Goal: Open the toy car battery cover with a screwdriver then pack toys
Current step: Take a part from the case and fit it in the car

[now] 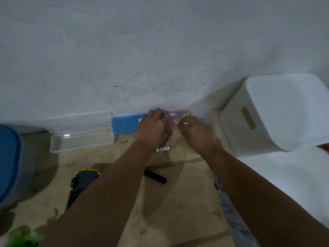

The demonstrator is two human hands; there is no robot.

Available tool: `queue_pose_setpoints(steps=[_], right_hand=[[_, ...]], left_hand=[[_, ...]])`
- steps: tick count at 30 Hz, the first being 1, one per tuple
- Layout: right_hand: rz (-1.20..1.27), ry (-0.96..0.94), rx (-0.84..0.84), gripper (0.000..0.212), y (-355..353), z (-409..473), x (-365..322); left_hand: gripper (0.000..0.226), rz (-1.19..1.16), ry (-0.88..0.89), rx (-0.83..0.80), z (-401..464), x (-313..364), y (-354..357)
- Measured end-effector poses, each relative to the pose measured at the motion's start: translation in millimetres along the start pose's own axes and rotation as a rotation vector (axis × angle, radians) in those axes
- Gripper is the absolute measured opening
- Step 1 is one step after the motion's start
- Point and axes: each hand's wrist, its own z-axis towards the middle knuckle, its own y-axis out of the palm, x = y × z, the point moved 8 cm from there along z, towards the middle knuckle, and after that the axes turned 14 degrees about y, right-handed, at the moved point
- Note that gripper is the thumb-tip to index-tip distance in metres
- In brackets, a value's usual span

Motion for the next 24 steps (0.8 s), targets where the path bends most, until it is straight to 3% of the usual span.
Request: queue_pose_setpoints(steps=[6, 10, 14, 18, 24], right_hand=[[-0.050, 0.020, -0.042, 0.034, -2, -2, -10], [-0.038, 0.113, -0.243, 0.047, -7, -6, -17], [-0.080, 0.174, -0.378, 0.053, -31, -9, -31], [-0.048, 0.120, -0.346, 0.044, -50, -21, -62], [-0.026, 0.064, -0.518, 0.034, -26, -44, -122]], left_hand=[[0.041, -0.061, -0.027, -0.113, -1, 0, -8], [0.052, -0.103, -0.039, -0.224, -7, 7, -37], [0.050, -0.017, -0.067, -0.148, -43, 2, -96], [0.046, -0.087, -0.315, 0.018, -115, -34, -154], [0.065, -0.226, -0.850, -0.146, -250, -83, -155]])
